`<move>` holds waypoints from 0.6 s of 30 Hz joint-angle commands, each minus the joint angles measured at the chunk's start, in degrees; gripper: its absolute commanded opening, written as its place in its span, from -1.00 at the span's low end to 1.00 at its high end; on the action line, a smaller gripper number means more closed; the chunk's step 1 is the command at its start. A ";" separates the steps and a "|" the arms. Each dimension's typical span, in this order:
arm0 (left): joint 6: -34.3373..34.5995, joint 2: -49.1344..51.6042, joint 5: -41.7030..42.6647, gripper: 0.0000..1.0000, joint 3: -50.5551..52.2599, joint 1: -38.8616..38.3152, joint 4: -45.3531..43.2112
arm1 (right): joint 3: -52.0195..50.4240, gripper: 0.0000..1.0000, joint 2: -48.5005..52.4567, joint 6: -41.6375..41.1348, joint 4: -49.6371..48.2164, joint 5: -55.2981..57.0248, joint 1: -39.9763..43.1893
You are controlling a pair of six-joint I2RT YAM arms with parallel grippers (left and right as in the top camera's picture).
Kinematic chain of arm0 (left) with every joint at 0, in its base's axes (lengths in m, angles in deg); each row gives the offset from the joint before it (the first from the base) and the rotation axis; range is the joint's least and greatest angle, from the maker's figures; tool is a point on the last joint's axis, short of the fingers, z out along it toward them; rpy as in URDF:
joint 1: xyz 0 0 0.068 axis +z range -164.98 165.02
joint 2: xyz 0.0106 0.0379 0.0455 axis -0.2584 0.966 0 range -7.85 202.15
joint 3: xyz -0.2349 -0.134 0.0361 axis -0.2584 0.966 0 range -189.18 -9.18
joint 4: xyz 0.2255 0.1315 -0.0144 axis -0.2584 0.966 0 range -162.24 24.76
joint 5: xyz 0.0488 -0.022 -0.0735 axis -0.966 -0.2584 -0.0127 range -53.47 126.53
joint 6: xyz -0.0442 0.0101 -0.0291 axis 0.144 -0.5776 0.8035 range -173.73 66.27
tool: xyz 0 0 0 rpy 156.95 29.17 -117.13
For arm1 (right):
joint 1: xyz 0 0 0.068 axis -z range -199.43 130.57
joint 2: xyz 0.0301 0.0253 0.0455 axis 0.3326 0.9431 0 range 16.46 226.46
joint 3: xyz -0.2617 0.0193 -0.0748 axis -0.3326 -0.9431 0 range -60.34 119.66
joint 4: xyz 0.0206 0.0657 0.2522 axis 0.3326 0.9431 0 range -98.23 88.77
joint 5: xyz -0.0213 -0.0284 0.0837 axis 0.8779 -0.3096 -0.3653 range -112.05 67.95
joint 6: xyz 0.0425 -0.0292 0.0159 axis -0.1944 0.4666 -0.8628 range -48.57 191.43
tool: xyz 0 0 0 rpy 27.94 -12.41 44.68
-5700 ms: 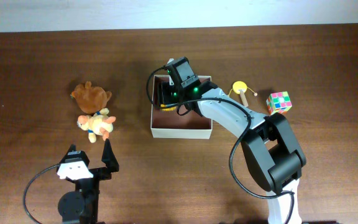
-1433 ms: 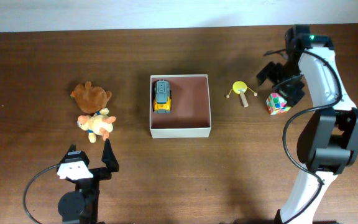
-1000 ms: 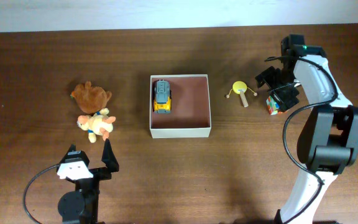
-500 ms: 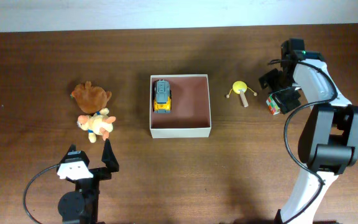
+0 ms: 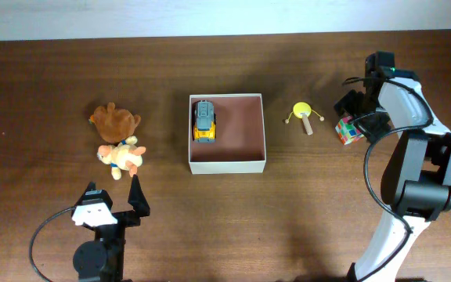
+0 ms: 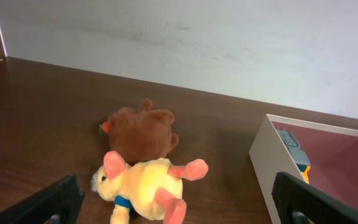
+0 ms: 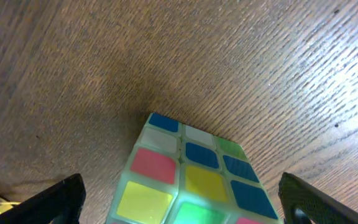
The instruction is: Pack container
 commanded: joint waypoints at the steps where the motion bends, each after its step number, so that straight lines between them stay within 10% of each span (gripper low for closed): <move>1: -1.16 -0.46 0.22 0.98 0.39 0.04 0.00 | -1.46 0.86 0.00 0.48 -0.50 1.11 0.13; 18: -1.14 -0.46 0.22 0.98 0.39 0.02 -0.02 | -5.88 0.27 0.00 8.41 -6.47 -0.15 0.17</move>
